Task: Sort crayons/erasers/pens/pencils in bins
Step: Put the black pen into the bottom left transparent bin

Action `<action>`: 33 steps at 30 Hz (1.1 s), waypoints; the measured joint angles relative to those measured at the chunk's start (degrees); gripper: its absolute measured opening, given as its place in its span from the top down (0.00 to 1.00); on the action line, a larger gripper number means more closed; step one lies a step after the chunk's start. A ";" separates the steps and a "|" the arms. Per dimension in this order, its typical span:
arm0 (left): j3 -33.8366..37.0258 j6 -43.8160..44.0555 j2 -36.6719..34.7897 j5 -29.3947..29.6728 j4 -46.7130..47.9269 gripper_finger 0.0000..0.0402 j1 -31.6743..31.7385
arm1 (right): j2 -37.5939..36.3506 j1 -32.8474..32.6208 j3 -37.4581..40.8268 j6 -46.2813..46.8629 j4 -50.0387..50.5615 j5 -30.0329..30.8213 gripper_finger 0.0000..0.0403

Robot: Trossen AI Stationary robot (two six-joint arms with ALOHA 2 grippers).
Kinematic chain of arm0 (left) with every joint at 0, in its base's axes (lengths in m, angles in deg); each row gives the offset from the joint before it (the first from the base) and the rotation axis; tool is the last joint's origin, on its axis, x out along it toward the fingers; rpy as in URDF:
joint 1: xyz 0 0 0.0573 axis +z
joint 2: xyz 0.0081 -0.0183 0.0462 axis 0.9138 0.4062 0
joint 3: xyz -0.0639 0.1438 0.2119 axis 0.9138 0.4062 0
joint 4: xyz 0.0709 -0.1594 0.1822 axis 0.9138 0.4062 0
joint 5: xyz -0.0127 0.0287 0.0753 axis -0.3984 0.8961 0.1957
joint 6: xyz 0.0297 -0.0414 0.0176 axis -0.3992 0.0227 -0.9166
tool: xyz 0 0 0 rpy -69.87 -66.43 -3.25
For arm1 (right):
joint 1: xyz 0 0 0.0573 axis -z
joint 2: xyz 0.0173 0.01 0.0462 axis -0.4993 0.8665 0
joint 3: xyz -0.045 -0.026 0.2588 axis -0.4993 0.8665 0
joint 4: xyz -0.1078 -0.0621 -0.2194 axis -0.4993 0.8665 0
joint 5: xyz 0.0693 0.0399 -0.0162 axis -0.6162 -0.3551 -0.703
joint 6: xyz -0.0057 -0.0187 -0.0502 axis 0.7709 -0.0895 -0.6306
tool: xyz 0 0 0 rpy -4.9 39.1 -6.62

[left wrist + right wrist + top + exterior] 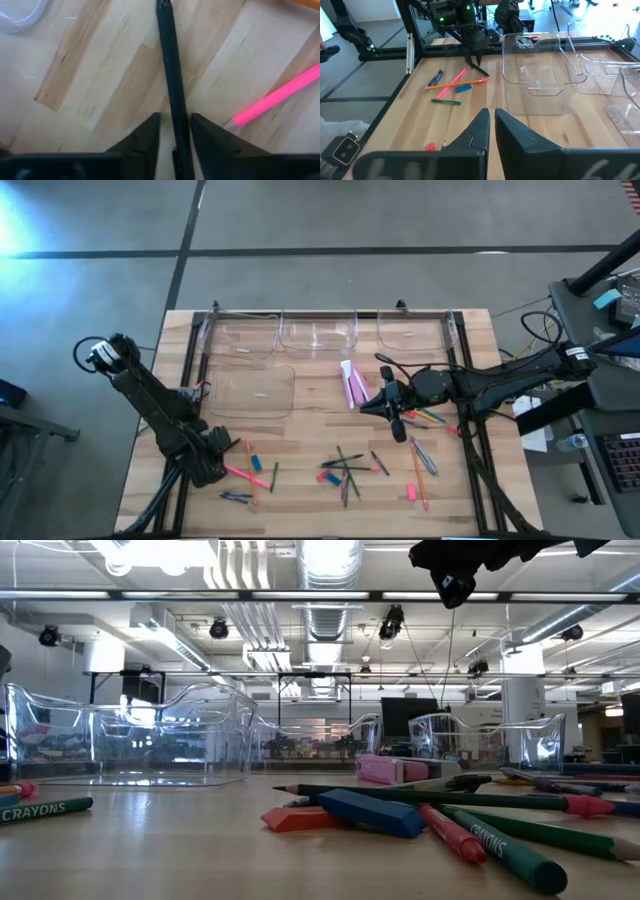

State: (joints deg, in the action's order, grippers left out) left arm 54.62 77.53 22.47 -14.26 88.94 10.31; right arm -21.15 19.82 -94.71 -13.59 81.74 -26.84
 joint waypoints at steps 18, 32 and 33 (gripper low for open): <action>-16.44 -12.43 -15.73 17.67 21.19 0.98 0.14 | -0.04 0.00 0.00 -0.12 -0.07 1.00 0.94; -17.91 -51.70 -26.38 27.52 25.55 0.98 28.11 | -0.07 0.02 0.00 -1.25 -0.52 1.15 0.94; -17.91 -54.23 -26.21 26.01 25.17 0.98 30.68 | -0.07 0.02 0.00 -1.27 -0.50 1.14 0.94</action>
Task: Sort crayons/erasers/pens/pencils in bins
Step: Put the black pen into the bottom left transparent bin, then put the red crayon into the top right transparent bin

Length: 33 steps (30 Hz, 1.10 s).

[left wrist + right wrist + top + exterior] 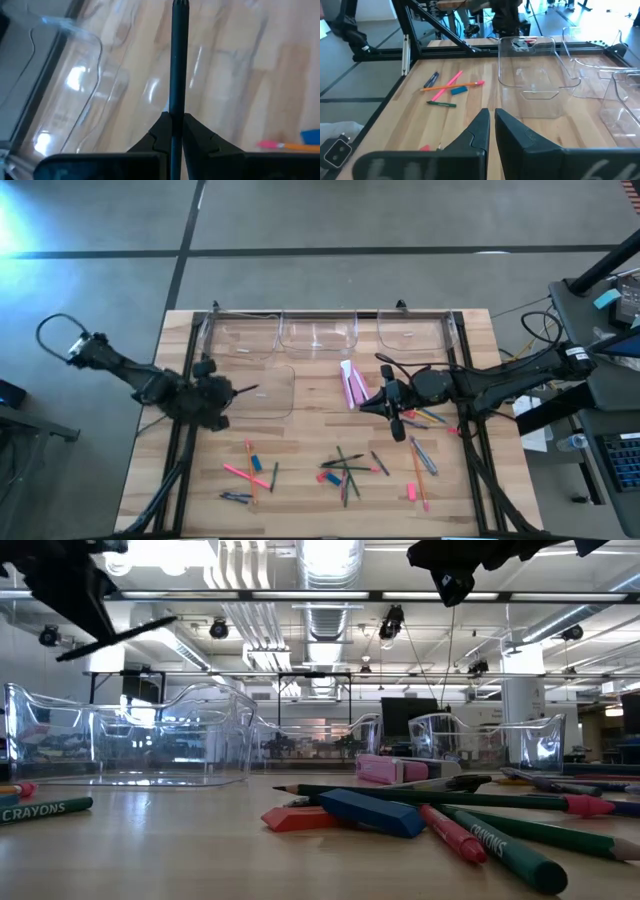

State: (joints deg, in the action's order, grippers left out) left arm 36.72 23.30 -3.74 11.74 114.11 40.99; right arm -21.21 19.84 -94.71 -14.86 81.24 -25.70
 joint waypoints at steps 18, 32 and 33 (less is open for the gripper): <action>-6.17 -12.75 7.71 -4.73 -8.44 0.48 10.78 | 0.01 0.00 0.00 0.69 0.50 -0.11 0.94; 14.20 -23.04 -0.14 -4.00 -67.66 0.57 2.64 | 0.27 0.00 -0.04 1.33 0.96 -0.37 0.93; 15.27 -23.66 -0.01 -4.00 -69.66 0.58 2.13 | 0.01 -0.02 -0.41 1.00 2.46 -0.39 0.91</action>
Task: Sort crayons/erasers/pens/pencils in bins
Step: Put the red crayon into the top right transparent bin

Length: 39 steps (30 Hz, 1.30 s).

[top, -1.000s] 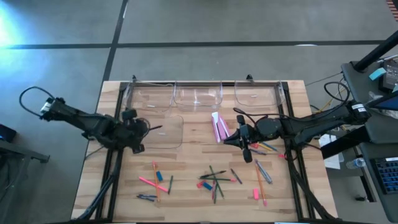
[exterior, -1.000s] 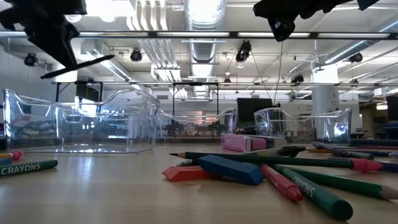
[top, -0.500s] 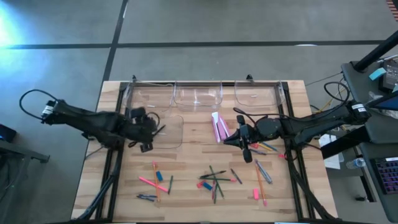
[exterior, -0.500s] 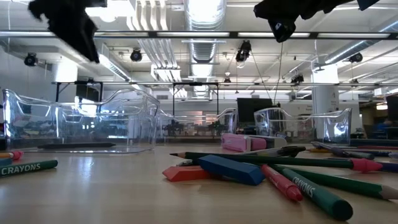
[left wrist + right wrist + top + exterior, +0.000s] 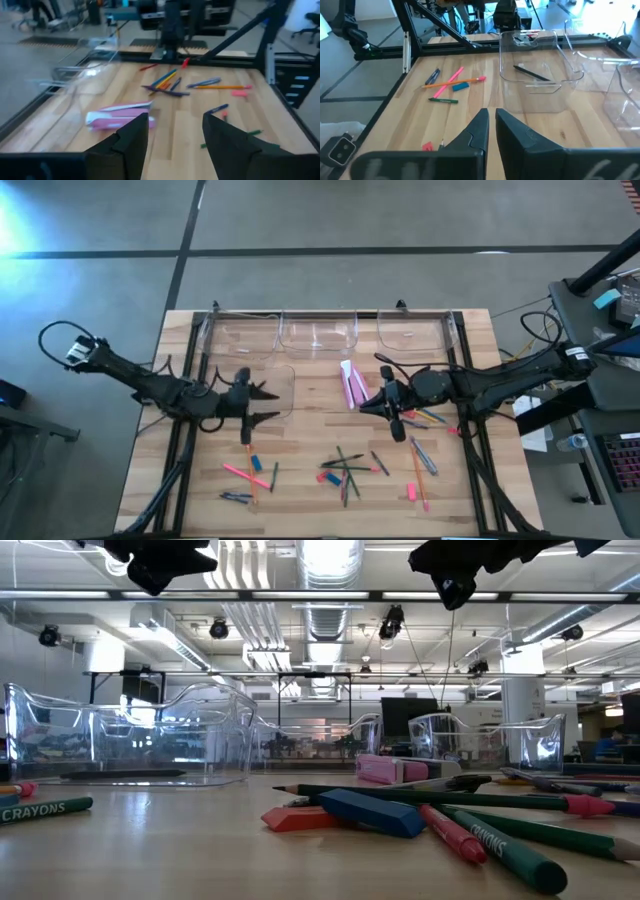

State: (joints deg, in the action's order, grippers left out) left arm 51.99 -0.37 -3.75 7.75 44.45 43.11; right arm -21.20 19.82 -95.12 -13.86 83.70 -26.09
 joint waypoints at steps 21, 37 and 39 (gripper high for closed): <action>8.26 1.86 -10.96 11.11 -1.51 0.60 -8.98 | 8.73 -0.35 -15.51 22.24 54.69 6.73 0.64; 10.79 2.36 -11.76 11.17 -3.71 0.60 -9.24 | -2.73 10.76 4.68 34.74 56.49 7.85 0.66; 10.57 2.35 -11.42 11.16 -3.82 0.60 -9.24 | -3.75 13.46 6.35 35.14 56.49 8.25 0.66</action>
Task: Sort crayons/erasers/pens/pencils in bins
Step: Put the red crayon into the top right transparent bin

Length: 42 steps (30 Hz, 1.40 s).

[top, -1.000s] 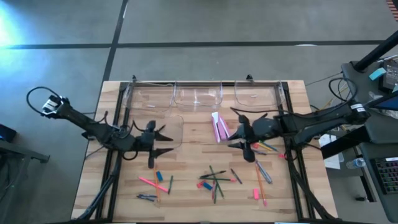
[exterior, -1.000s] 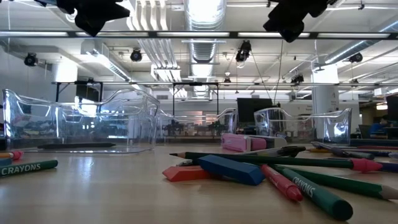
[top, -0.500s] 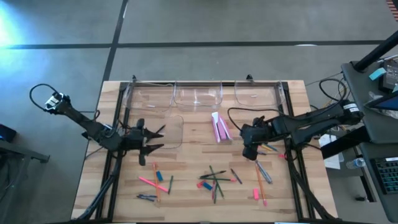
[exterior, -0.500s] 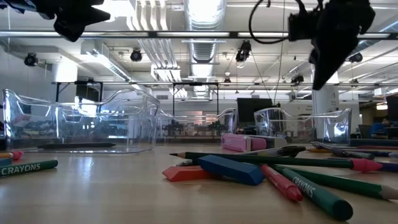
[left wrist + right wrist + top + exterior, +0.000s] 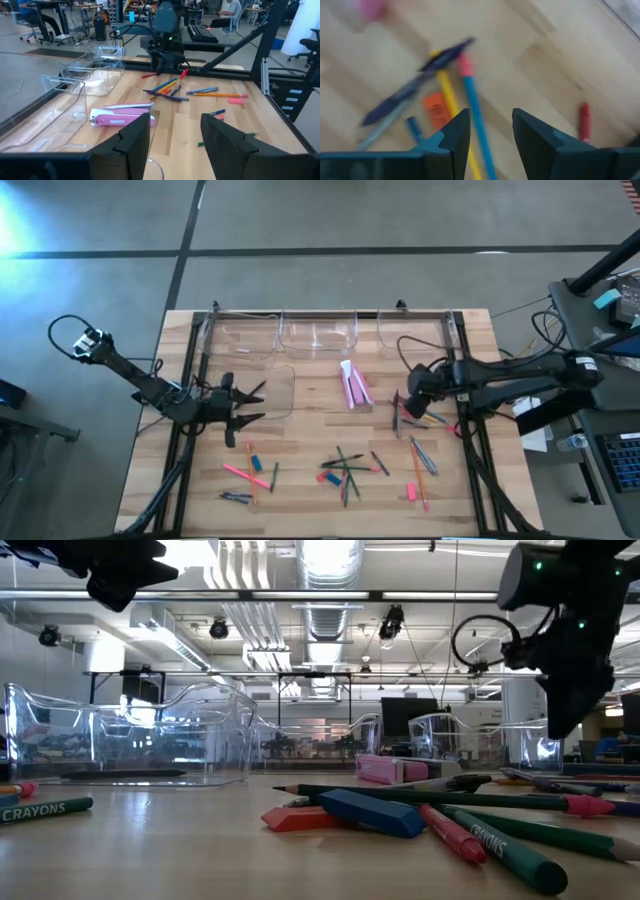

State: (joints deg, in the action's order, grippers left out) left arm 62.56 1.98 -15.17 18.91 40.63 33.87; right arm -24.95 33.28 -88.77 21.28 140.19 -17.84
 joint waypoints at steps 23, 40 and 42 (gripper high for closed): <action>-0.05 0.10 1.36 0.20 0.04 0.60 0.02 | 11.82 23.13 2.82 -2.98 1.62 2.16 0.70; -0.05 0.25 1.16 0.19 -0.01 0.60 0.04 | 14.95 25.44 7.50 2.22 -6.25 4.84 0.70; -0.05 0.25 1.14 0.18 0.02 0.60 0.04 | 15.02 25.49 7.48 2.20 -6.99 3.80 0.70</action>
State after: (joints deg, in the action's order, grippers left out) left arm 62.51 2.23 -14.03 19.09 40.65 33.91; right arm -9.93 58.77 -81.29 23.48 133.20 -14.05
